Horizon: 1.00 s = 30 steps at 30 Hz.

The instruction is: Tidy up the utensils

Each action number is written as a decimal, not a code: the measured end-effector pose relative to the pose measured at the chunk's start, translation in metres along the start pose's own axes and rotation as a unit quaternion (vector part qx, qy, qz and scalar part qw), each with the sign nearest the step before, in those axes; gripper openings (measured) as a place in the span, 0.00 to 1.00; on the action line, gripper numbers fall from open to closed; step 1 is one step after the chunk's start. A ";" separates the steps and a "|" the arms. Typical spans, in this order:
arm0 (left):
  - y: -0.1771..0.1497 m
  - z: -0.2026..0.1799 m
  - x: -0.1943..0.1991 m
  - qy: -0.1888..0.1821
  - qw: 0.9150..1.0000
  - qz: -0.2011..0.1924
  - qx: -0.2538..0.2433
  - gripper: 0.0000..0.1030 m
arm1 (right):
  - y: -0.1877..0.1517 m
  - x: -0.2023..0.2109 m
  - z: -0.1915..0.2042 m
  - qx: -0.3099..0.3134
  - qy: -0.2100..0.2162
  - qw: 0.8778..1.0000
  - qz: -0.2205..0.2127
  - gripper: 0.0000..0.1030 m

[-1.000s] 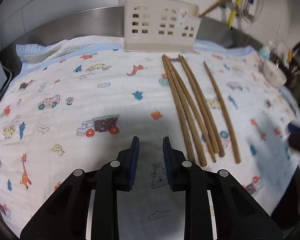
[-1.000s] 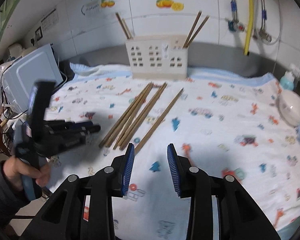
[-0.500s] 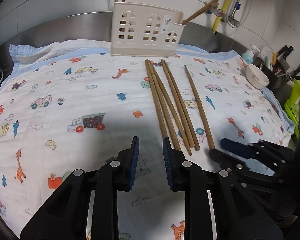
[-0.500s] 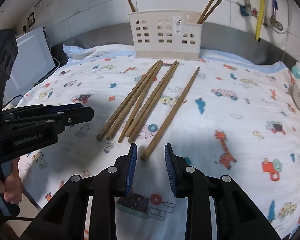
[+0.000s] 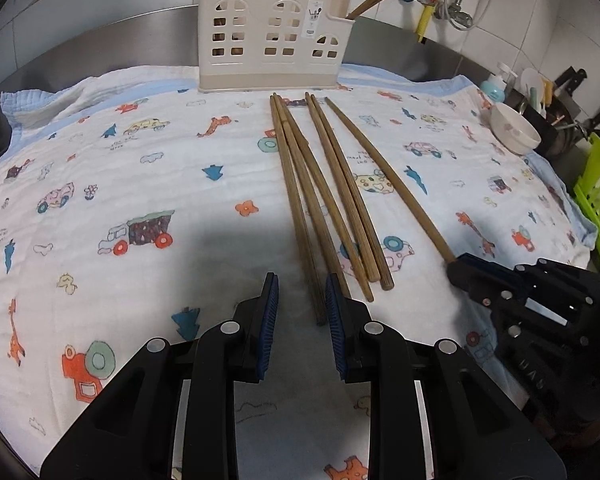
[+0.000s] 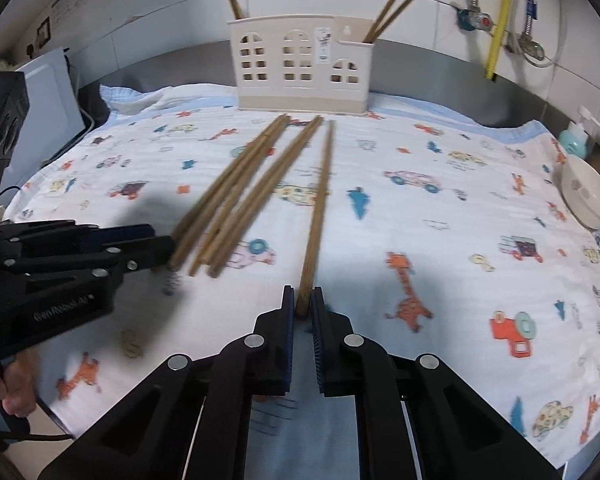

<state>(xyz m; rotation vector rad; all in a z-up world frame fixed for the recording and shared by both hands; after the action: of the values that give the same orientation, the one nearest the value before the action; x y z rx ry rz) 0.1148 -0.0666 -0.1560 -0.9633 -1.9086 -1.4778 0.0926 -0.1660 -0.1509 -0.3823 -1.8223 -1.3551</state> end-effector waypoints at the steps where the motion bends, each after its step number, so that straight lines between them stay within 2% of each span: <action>1: 0.001 0.001 0.000 0.009 1.000 -0.003 -0.004 0.23 | -0.001 0.000 -0.004 -0.002 -0.004 1.000 0.000 0.07; 5: 0.008 0.007 -0.005 0.048 0.998 -0.016 -0.025 0.21 | -0.002 -0.001 -0.014 -0.014 -0.001 1.000 0.000 0.07; 6: 0.012 0.010 -0.007 0.071 0.997 -0.024 -0.031 0.21 | -0.002 -0.002 -0.014 -0.014 0.000 1.000 0.000 0.08; 8: 0.017 0.013 -0.010 0.078 0.996 -0.029 -0.022 0.21 | -0.001 -0.003 -0.013 -0.015 0.003 1.000 -0.003 0.09; 11: 0.022 0.012 -0.012 0.068 0.997 -0.029 -0.006 0.19 | 0.001 -0.006 -0.012 -0.016 0.008 1.000 -0.006 0.09; 16: 0.019 -0.002 -0.017 0.053 0.997 -0.021 -0.042 0.19 | 0.003 -0.008 -0.014 -0.020 0.013 1.000 -0.013 0.07; 18: 0.019 -0.001 -0.017 0.044 0.998 -0.016 -0.039 0.20 | 0.004 -0.007 -0.014 -0.020 0.016 1.000 -0.013 0.07; 22: 0.022 0.005 -0.016 0.029 0.999 -0.009 -0.027 0.07 | 0.006 0.001 -0.016 -0.021 0.018 0.999 -0.020 0.07; 24: 0.023 0.008 -0.012 0.014 1.000 -0.008 -0.015 0.06 | 0.013 0.013 -0.019 -0.019 0.015 0.999 -0.033 0.07; 30: 0.037 0.015 0.020 -0.007 0.999 -0.054 -0.005 0.05 | 0.047 0.057 -0.034 -0.014 0.007 0.996 -0.088 0.07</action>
<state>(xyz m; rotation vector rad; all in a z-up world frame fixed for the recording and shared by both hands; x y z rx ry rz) 0.1328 -0.0426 -0.1224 -0.8891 -1.9917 -1.5467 0.1025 -0.1917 -0.0741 -0.2291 -1.8630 -1.5002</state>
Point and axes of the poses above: each gripper's, at about its wrist camera, not at the fingertips, and x roughly against the way its jaws point, z to its left, y to its top, the point moved 10 cm from there along -x, roughly the way its jaws point, and after that the axes turned 10 degrees about x, right-handed, at the moved point
